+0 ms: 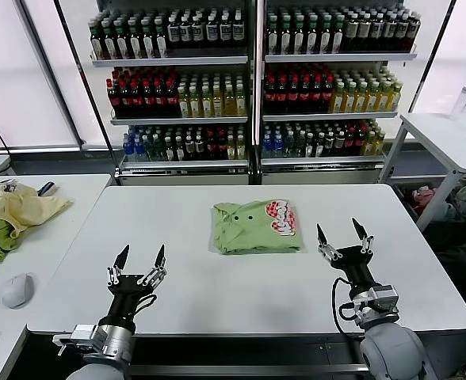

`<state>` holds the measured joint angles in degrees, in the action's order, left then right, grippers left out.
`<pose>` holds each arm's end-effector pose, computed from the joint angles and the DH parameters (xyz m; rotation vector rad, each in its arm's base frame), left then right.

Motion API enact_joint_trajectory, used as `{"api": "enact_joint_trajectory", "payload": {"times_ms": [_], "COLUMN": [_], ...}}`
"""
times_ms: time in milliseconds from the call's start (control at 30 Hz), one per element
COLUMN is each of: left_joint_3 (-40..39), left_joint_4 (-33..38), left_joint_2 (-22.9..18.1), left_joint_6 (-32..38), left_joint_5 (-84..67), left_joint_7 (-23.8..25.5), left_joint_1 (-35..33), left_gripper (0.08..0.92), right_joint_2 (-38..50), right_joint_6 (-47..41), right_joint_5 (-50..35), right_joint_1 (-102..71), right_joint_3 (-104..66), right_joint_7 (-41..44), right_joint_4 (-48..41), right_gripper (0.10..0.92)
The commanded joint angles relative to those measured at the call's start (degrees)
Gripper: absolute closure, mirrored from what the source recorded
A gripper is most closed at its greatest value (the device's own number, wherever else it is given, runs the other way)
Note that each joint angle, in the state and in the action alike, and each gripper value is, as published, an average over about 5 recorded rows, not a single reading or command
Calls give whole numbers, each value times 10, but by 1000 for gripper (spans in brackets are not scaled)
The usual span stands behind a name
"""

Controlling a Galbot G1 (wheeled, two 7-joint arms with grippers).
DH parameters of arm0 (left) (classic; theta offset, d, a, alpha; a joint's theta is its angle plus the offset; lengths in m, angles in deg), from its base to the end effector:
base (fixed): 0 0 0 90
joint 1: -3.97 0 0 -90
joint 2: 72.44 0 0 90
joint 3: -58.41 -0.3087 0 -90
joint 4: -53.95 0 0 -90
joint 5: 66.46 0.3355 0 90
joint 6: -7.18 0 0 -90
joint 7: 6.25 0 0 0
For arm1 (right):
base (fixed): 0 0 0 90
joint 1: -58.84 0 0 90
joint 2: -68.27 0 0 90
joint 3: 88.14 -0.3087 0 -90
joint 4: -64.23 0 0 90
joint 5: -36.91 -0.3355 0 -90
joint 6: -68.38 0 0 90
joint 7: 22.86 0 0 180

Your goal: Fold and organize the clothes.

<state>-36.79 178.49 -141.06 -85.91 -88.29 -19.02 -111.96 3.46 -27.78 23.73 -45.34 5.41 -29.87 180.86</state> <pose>0.1953 0.0199 -0.2278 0.1010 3.1219 -0.1488 0.2532 -0.0506 -0.2199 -0.1527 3.0495 -0.2605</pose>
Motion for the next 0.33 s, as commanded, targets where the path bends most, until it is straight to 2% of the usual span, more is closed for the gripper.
{"api": "enact_joint_trajectory", "payload": {"times_ms": [33,333], "left_joint_3": [7,29], "left_joint_4": [12,16], "left_joint_2": [-9,-19], "left_joint_6": [16,26], "left_joint_5": [24,34], "left_joint_7": [14,34], "left_joint_1": [-19,-38], "left_gripper": [177,177], "right_joint_2": [0,5], "right_joint_6": [5,0], "right_joint_5": [6,5], "right_joint_1": [-29,-23], "right_joint_3": [-14,-12], "right_joint_7": [-10,-17], "right_joint_4": [35,34], "right_gripper": [203,203]}}
